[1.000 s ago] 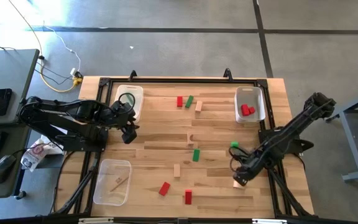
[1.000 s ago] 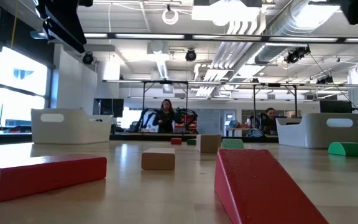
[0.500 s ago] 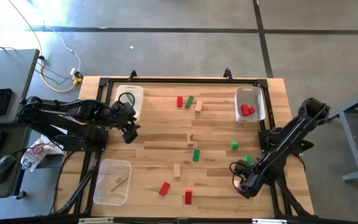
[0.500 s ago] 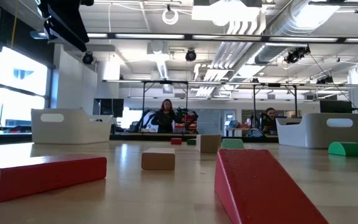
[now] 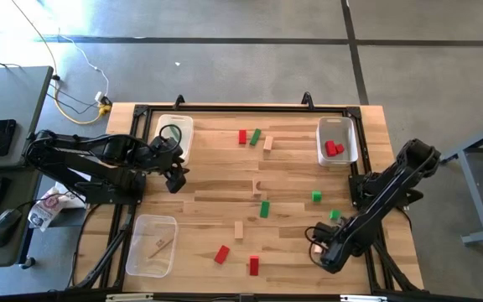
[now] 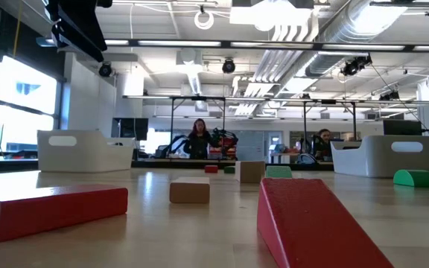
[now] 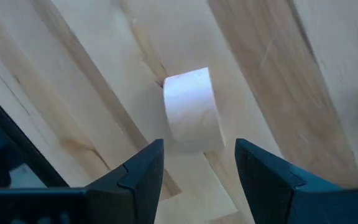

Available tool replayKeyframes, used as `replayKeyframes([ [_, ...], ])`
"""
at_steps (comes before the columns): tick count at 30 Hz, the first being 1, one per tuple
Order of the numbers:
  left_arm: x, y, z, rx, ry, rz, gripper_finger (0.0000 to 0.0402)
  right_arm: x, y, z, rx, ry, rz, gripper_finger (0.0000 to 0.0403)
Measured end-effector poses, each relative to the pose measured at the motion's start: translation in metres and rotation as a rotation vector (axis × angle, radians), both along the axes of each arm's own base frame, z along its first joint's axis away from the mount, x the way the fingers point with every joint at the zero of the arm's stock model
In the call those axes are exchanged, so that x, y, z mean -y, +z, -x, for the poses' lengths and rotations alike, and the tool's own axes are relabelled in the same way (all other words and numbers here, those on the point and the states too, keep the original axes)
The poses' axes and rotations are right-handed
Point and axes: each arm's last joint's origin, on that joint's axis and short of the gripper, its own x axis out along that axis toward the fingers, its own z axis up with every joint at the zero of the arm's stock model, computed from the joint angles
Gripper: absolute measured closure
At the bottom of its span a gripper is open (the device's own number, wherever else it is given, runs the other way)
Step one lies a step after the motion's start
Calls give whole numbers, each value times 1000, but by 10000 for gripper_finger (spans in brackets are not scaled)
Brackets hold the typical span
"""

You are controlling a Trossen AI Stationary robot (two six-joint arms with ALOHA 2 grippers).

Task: Sort & place blocks by color
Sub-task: Put the brown block into the transparent bin

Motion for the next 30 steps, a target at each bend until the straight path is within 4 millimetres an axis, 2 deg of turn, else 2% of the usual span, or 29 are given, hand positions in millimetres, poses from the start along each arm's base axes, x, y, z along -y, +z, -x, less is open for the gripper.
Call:
replayKeyframes([
  [10, 0, 0, 0, 0, 0, 0, 222, -6, -15, -5, -7, 91, 23, 217],
  [25, -1, 0, 0, -1, 13, -19, 222, -11, -34, -9, -47, 93, 63, 219],
  [30, -1, 0, 0, -1, 12, -19, 222, -13, -39, -9, -68, 96, 48, 257],
])
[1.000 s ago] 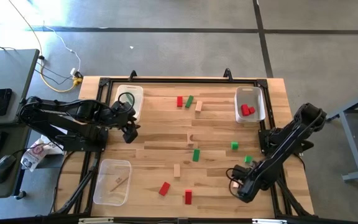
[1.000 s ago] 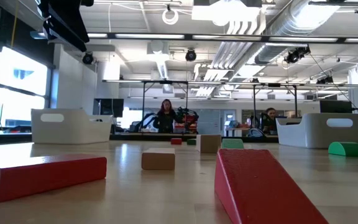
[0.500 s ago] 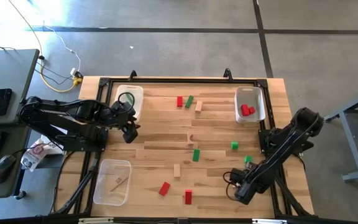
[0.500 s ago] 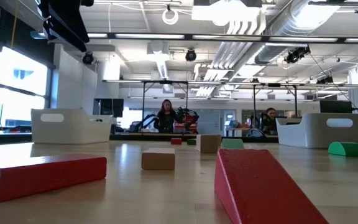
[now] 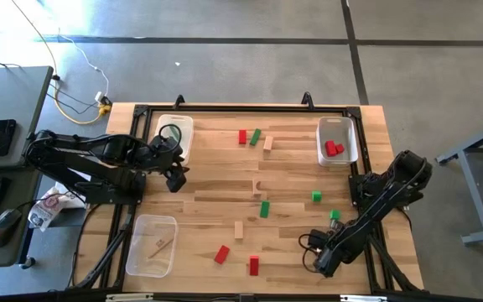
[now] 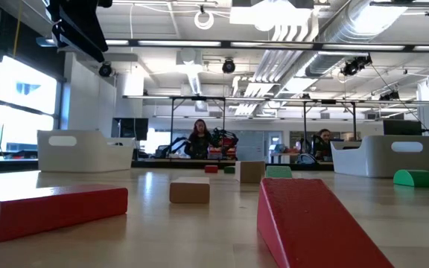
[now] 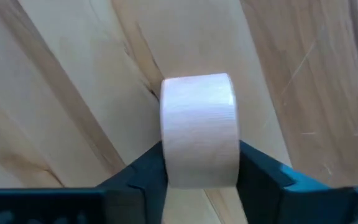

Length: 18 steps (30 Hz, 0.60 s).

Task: Sort & place blocks by color
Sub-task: Put the brown block into the transparent bin

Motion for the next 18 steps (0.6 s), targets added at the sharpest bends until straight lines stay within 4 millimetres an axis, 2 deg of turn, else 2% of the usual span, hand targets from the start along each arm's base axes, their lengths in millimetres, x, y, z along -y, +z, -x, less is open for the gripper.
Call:
replayKeyframes([
  [4, 0, 0, 0, 0, 0, 0, 222, 0, 1, -1, -3, -4, -19, 296],
  [12, 0, 0, 0, 0, 0, 1, 222, 5, 2, -7, 1, -30, -27, 296],
  [18, 0, 0, 0, 0, 0, 0, 222, 14, 15, -16, 99, -62, -22, 296],
])
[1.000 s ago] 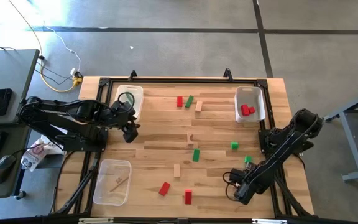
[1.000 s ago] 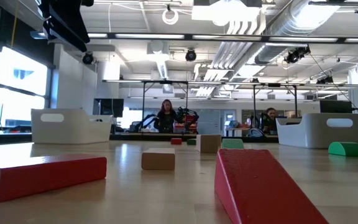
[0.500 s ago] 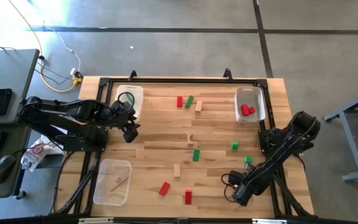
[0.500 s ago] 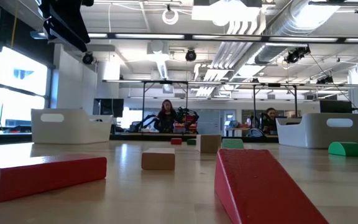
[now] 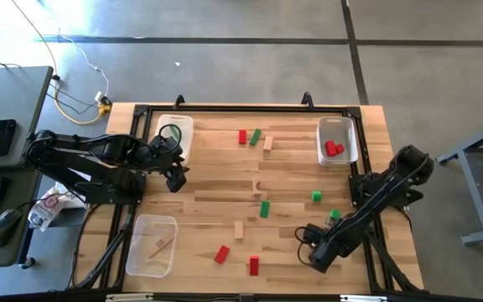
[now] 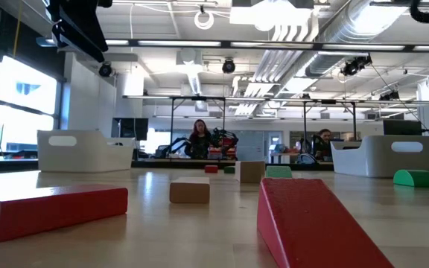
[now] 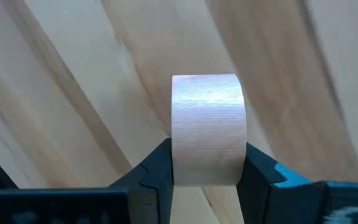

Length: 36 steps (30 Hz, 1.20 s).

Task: Sort & place blocks by color
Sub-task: Put the brown block into the transparent bin

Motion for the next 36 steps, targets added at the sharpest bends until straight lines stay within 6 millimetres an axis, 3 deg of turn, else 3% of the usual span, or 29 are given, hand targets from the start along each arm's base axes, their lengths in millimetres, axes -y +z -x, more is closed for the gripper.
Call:
replayKeyframes([
  [12, 0, 3, -5, 56, -9, -8, 222, 24, 22, -29, 299, -23, 78, 296],
  [26, 0, 18, -20, 178, -235, -197, 222, 55, 34, -74, 569, 116, 199, 296],
  [36, 3, 23, -33, 260, -351, -224, 222, 75, 47, -102, 762, 228, 267, 296],
])
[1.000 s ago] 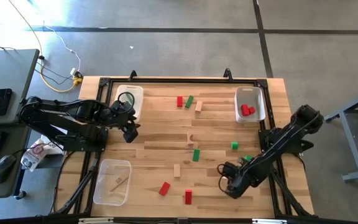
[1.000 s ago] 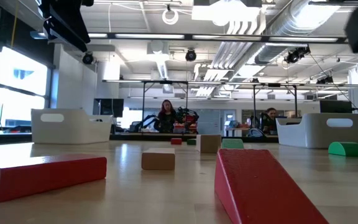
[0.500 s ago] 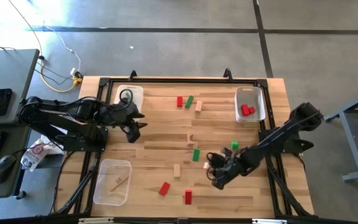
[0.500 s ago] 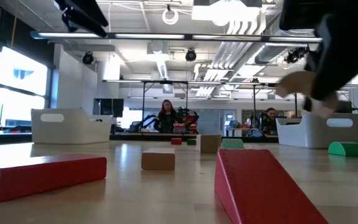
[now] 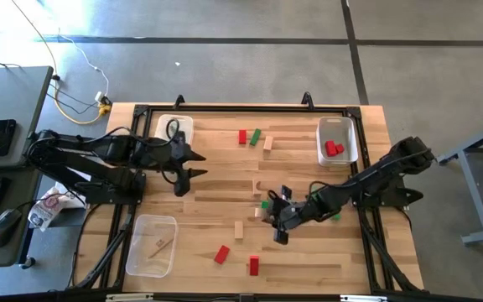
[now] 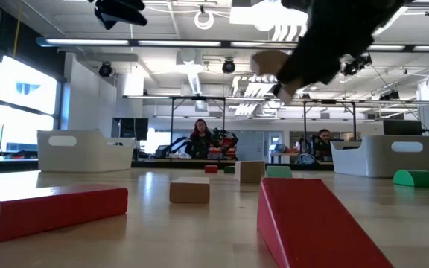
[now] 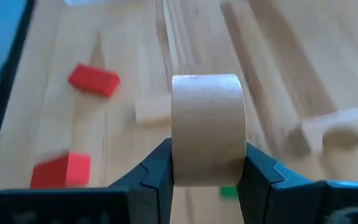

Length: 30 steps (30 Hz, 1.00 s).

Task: Sort & place blocks by color
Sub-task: Put the brown block into the transparent bin

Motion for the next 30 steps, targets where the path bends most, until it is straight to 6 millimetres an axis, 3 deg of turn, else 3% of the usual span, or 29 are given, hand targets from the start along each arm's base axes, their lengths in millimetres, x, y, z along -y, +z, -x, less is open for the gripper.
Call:
replayKeyframes([
  [15, 14, -21, -51, 17, -151, -59, 222, 23, 18, -23, 213, 83, 148, 296],
  [24, 17, -23, -62, 60, -242, -26, 222, 33, 22, -29, 251, 81, 192, 296],
  [30, 21, -23, -64, 86, -331, 86, 222, 34, 24, -30, 280, 97, 178, 296],
])
